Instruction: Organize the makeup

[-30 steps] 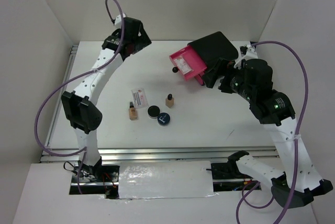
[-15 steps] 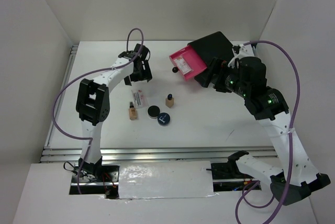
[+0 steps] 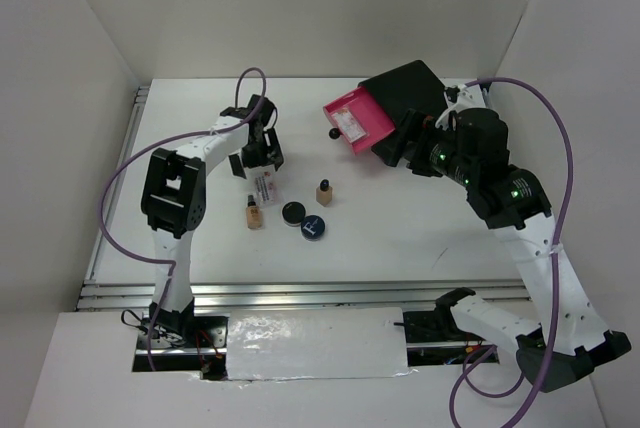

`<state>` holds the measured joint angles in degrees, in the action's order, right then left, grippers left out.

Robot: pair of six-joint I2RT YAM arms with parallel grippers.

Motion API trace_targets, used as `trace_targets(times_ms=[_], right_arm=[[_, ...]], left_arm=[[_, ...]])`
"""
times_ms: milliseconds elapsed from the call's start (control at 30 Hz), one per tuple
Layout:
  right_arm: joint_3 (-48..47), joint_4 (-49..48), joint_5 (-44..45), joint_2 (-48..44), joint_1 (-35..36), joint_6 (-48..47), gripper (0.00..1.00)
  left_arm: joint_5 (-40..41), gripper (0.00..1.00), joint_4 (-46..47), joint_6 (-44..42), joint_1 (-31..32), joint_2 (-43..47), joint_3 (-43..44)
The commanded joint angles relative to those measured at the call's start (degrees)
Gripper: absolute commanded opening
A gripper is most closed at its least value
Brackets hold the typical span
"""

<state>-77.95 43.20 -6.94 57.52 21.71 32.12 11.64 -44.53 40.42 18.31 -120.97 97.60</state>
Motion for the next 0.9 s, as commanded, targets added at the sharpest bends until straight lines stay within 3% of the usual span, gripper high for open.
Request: trace_targets(times_ms=[0, 500, 600, 800, 867], right_arm=[[-1.76, -2.51, -0.71, 0.49, 0.08, 0.05, 1.0], [-1.94, -3.56, -1.06, 1.46, 0.08, 0.58, 1.0], [-1.5, -3.91, -1.06, 1.37, 0.08, 0.75, 1.0], [-1.67, -3.83, -0.71, 1.46, 0.08, 0.84, 1.0], [-2.03, -3.56, -0.53, 1.63, 0.08, 0.84, 1.0]], left_arm=[[-1.62, 0.99, 1.64, -1.84, 0.24, 0.12, 1.45], [-1.27, 0.94, 1.2, -0.96, 0.24, -2.52, -0.22], [-1.62, 0.85, 1.47, -0.87, 0.24, -3.39, 0.56], [-3.02, 0.76, 0.41, -0.52, 0.33, -7.52, 5.66], [-3.46, 0.67, -0.03, -0.44, 0.24, -8.93, 7.68]])
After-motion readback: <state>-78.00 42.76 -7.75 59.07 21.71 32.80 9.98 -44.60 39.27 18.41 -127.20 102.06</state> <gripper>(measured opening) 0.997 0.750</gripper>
